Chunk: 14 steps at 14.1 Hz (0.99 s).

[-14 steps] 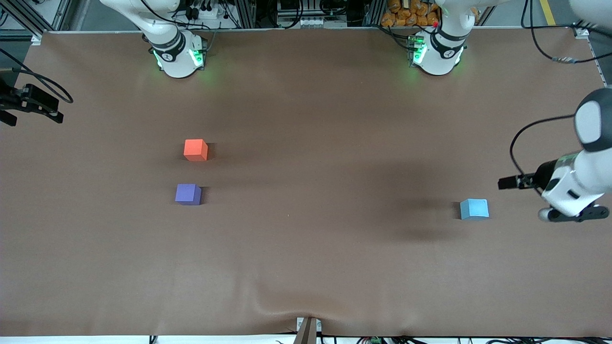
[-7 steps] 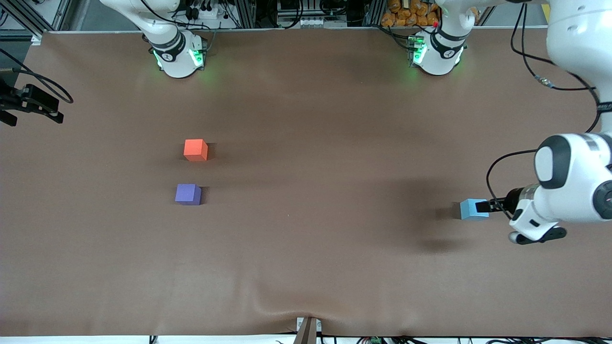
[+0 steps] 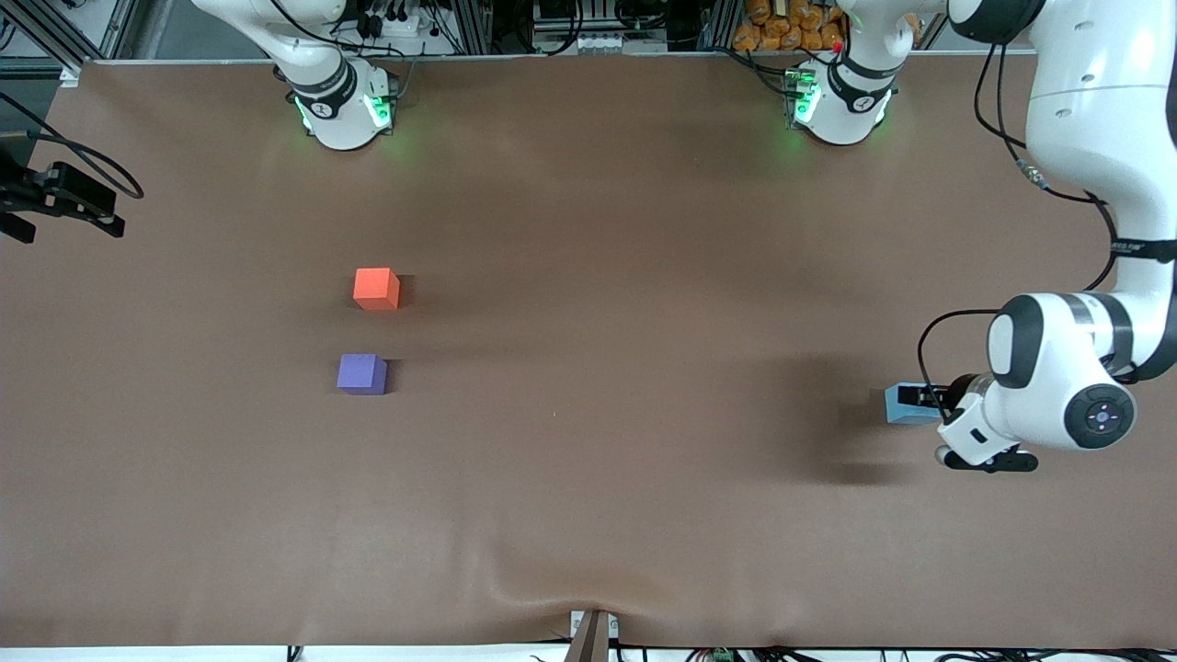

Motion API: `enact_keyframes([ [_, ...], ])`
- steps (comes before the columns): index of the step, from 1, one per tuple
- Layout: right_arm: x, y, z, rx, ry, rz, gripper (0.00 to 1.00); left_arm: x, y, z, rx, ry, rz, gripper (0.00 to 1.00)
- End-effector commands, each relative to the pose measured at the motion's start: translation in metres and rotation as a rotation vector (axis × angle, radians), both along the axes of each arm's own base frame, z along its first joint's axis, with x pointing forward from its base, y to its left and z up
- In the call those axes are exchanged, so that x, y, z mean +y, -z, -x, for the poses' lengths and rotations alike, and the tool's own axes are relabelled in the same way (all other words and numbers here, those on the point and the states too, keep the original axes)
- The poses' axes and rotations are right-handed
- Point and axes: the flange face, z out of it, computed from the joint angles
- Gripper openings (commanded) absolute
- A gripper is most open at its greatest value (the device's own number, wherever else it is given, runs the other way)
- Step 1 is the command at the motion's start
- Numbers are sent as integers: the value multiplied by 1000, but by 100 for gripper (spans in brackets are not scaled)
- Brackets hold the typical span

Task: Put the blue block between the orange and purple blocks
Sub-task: 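Lower the left gripper over the light-blue cube and grasp it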

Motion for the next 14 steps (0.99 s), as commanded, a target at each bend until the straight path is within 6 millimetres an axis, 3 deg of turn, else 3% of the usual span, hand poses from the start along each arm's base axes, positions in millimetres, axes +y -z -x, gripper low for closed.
enact_keyframes([
  [1, 2, -3, 0, 3, 2, -3, 100, -2, 25, -5, -15, 23, -11, 100],
  [5, 2, -3, 0, 3, 2, -3, 100, -2, 60, 6, 5, 24, -10, 100],
  [8, 3, -3, 0, 3, 0, -3, 100, -3, 64, 8, 5, 24, -9, 100],
  [10, 3, -3, 0, 3, 0, -3, 100, 0, 64, 8, 0, 18, -9, 58],
  [11, 3, -3, 0, 3, 0, -3, 100, 0, 64, 8, 0, 18, -9, 46],
  [13, 3, -3, 0, 3, 0, -3, 100, -4, 59, 4, -12, 22, -9, 32],
  [14, 3, -3, 0, 3, 0, -3, 100, -5, 54, 3, -20, 24, -11, 31],
])
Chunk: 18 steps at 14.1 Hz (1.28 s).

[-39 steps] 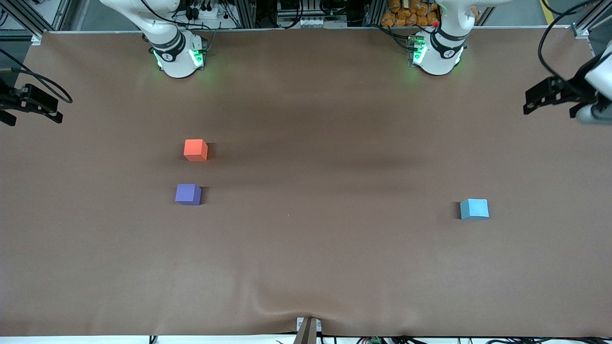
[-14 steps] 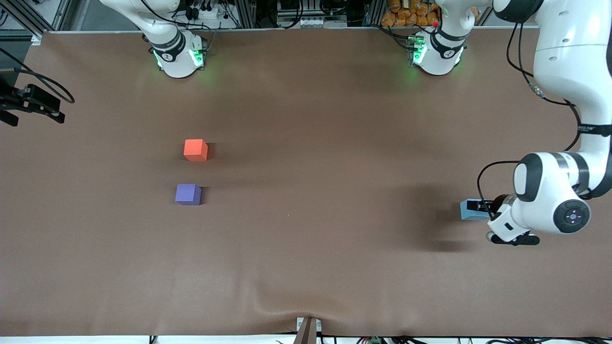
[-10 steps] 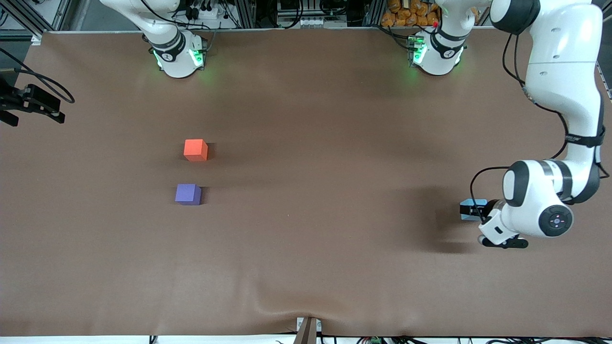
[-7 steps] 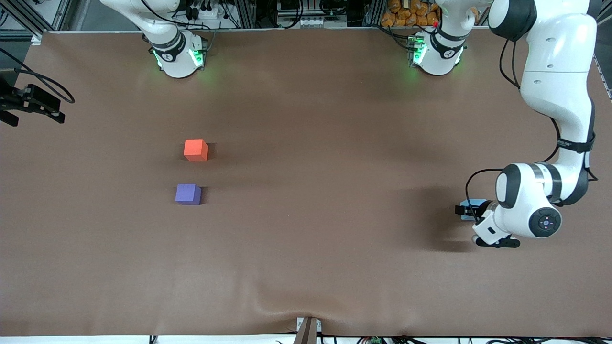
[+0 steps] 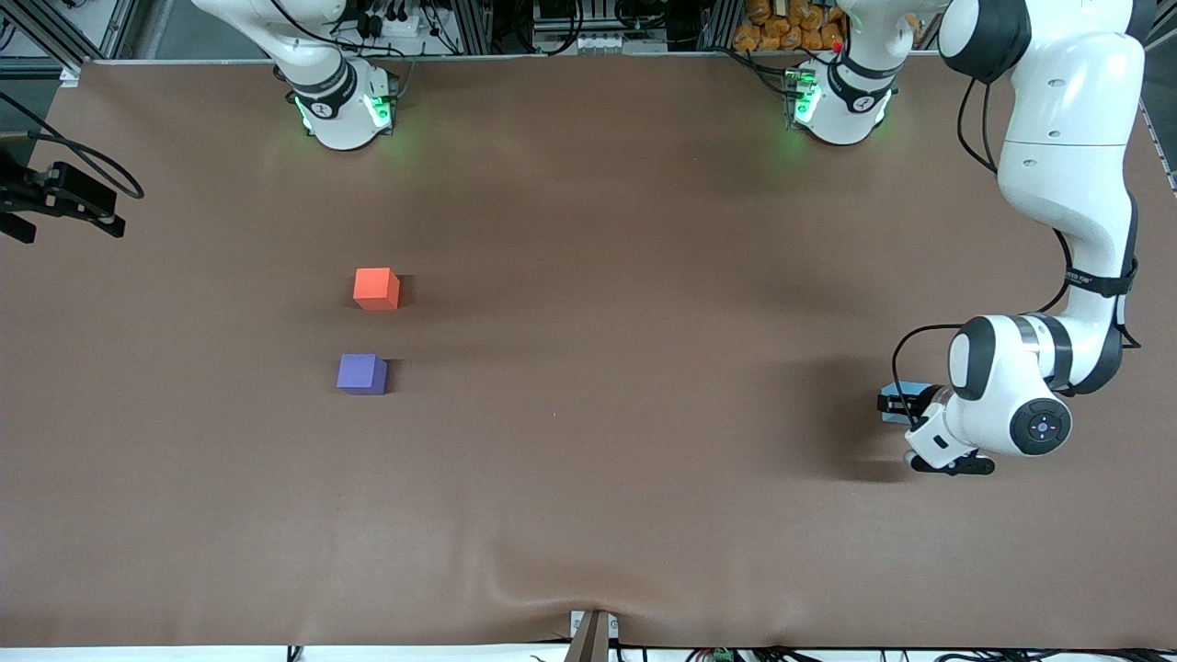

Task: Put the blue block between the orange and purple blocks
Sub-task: 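Lower the left gripper over the light-blue cube and grasp it, then carry the light-blue cube with the left gripper toward the table middle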

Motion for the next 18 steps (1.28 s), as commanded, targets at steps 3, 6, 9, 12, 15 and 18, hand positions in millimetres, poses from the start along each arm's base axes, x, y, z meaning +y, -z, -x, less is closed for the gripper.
enact_keyframes([
  [3, 2, -3, 0, 3, 1, -3, 100, -19, -48, -8, -68, 18, -21, 31],
  [6, 2, -3, 0, 5, 1, -3, 100, -74, -92, -6, -116, -26, -36, 31],
  [9, 2, -3, 0, 5, 1, -3, 100, -126, -115, 1, -133, -66, -16, 31],
  [12, 2, -3, 0, 3, 1, -3, 100, -190, -133, 9, -138, -104, 78, 31],
  [15, 0, -3, -1, -5, 3, 0, 100, -301, -161, 34, -149, -154, 161, 31],
  [18, 1, -2, -1, -1, 3, 0, 100, -428, -157, 80, -189, -101, 213, 31],
])
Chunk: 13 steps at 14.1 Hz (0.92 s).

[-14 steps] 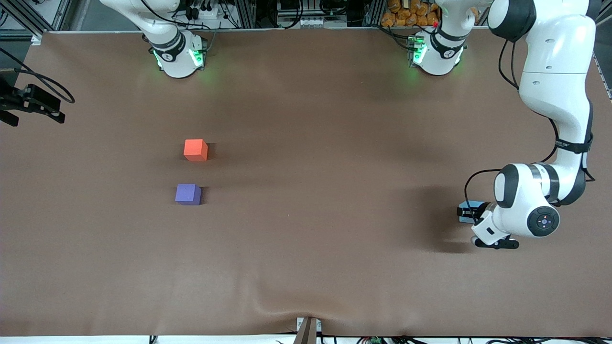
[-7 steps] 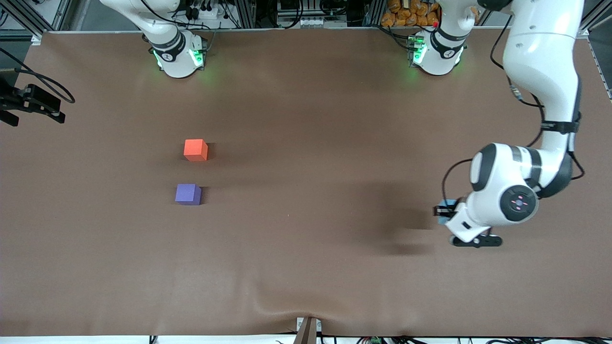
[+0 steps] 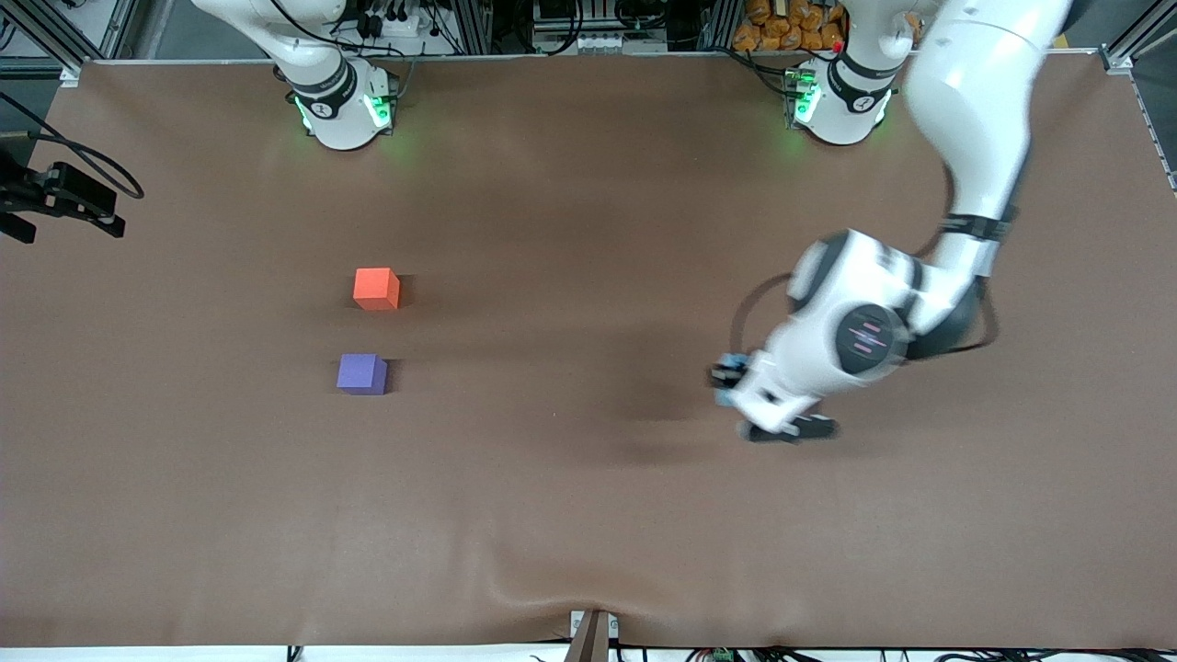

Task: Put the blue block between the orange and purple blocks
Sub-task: 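Carry the light-blue cube with the left gripper toward the table middle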

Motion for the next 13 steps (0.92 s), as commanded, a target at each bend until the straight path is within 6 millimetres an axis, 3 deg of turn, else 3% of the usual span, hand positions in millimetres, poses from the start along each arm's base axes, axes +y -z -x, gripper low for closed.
enact_keyframes([
  [1, 1, -3, -1, -2, 3, 0, 100, -104, 14, 39, -54, 21, 63, 31],
  [4, 1, -2, -1, 0, 2, -1, 100, -198, 49, 107, -136, 59, 63, 31],
  [6, 6, -2, -1, 0, -7, -1, 100, -232, 74, 148, -171, 97, -9, 31],
  [8, 7, 0, -3, 0, -8, -2, 100, -249, 100, 174, -173, 126, -54, 34],
  [9, 8, 1, -4, 4, -13, -4, 100, -253, 107, 181, -168, 132, -59, 41],
  [10, 12, 4, -5, 9, -25, -4, 100, -256, 109, 185, -169, 136, -58, 65],
  [11, 15, 8, -8, 17, -33, -3, 100, -259, 108, 189, -176, 146, -56, 100],
  [13, 19, 24, -16, 46, -48, -6, 100, -260, 80, 186, -198, 141, -33, 100],
])
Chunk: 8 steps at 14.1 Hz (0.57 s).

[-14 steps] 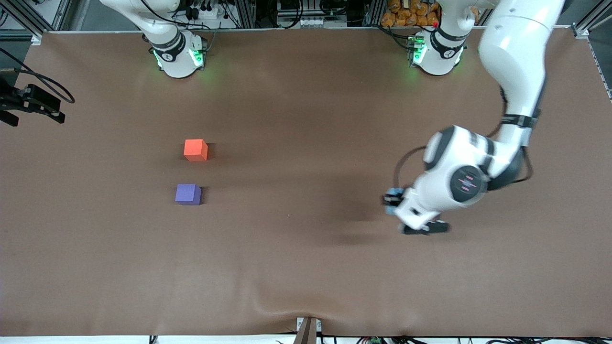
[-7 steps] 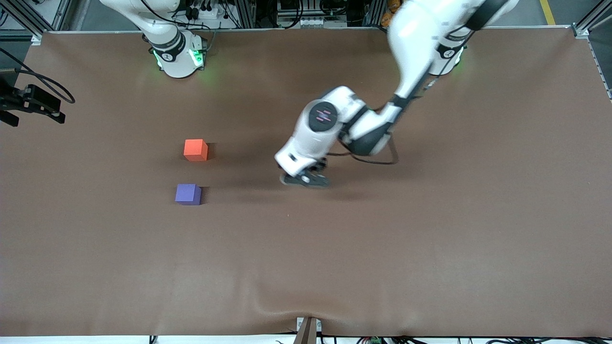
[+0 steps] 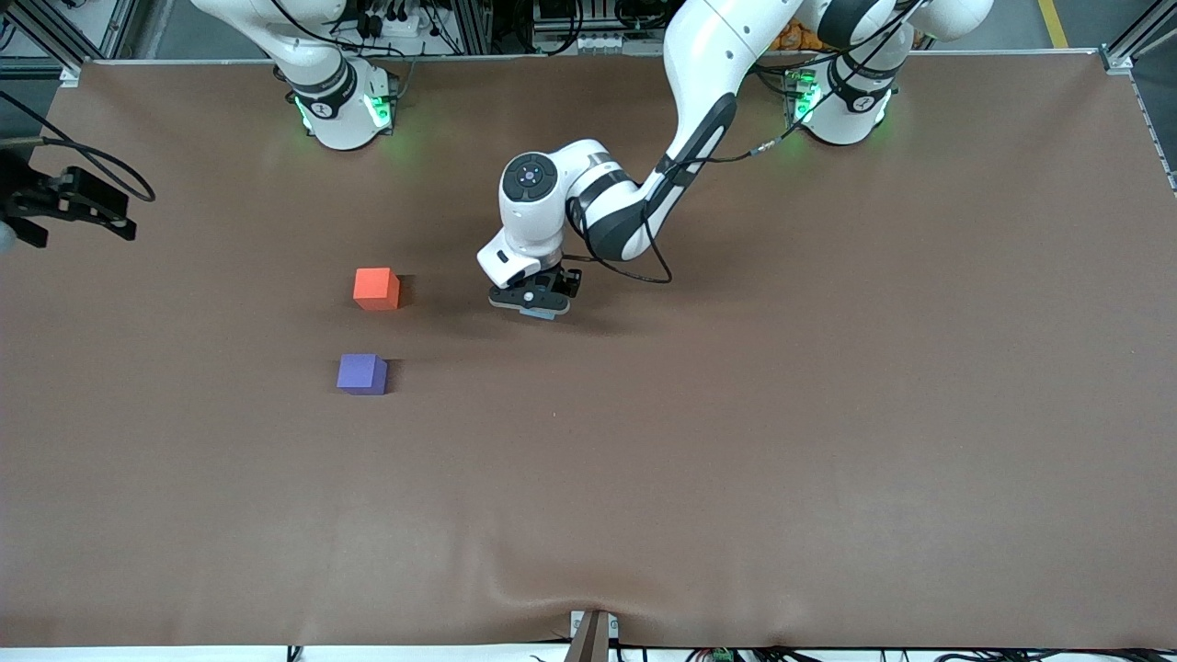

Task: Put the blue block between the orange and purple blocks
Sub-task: 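Carry the light-blue cube with the left gripper toward the table middle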

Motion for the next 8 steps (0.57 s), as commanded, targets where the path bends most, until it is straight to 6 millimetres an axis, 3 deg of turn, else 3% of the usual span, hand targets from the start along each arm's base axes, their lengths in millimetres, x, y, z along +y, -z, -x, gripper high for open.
enact_keyframes([
  [1, 7, 19, -13, 39, -22, -5, 100, -2, -50, -11, -46, -9, 43, 100],
  [2, 17, 22, -15, 42, -41, -6, 100, -2, -73, -12, -63, -13, 67, 100],
  [5, 57, 34, -19, 60, -105, -6, 100, 13, -175, -14, -102, -27, 118, 100],
  [7, 99, 40, -21, 50, -165, -8, 100, 53, -260, -19, -108, -64, 104, 100],
  [8, 111, 47, -24, 47, -167, -57, 100, 78, -300, -19, -111, -84, 98, 100],
])
